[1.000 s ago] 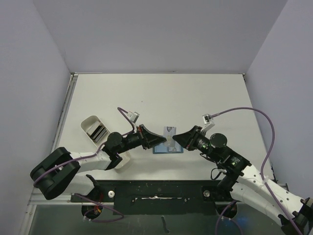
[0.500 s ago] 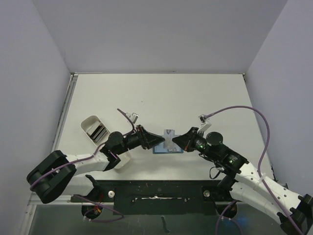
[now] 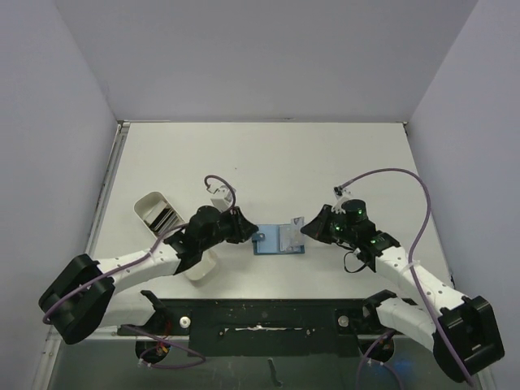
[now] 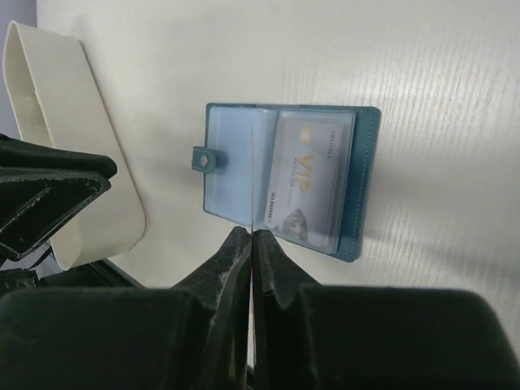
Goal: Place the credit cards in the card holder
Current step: Insert the credit card into the card holder.
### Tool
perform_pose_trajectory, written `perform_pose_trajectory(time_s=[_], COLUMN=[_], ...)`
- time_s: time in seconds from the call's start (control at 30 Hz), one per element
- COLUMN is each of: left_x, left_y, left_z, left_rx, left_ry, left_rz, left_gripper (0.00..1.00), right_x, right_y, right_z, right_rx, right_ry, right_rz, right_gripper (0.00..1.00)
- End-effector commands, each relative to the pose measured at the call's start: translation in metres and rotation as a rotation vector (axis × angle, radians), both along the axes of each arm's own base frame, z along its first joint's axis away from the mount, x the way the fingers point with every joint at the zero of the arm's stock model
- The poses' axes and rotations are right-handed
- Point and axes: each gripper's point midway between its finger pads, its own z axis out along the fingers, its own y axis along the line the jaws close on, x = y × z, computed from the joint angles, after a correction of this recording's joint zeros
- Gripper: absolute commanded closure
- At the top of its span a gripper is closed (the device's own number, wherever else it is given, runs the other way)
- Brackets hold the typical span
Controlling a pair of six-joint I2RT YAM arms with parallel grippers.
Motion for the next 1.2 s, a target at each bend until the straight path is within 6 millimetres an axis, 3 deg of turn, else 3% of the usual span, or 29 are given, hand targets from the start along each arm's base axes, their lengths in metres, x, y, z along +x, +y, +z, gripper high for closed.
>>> perform_pose_trajectory(time_s=[0.0, 0.33, 0.73, 0.87, 1.17], left_x=[0.015, 0.016, 0.013, 0.012, 0.010], left_y=[0.000, -0.021, -0.018, -0.017, -0.007], left_z=[-0.009, -0.051, -0.073, -0.075, -0.082], left_rx=[0.092, 0.126, 0.167, 0.171, 0.211], left_ry=[0.015, 0.143, 0.189, 0.193, 0.213], left_rz=[0.019, -0.044, -0.046, -0.042, -0.011], left_gripper=[0.82, 0.89, 0.90, 0.90, 0.90], right_x=[0.012, 0.026, 0.028, 0.027, 0.022], right_y=[0.014, 0.022, 0.041, 0.044, 0.018], right_z=[0.011, -0.013, -0.022, -0.033, -0.061], right_rx=[0.059, 0.044, 0.061, 0.010, -0.193], right_ry=[-0.031, 0.055, 0.058, 0.095, 0.154], right_rz=[0.091, 0.095, 0.132, 0.117, 0.019], right_gripper=[1.00, 1.00, 1.00, 1.00, 1.00])
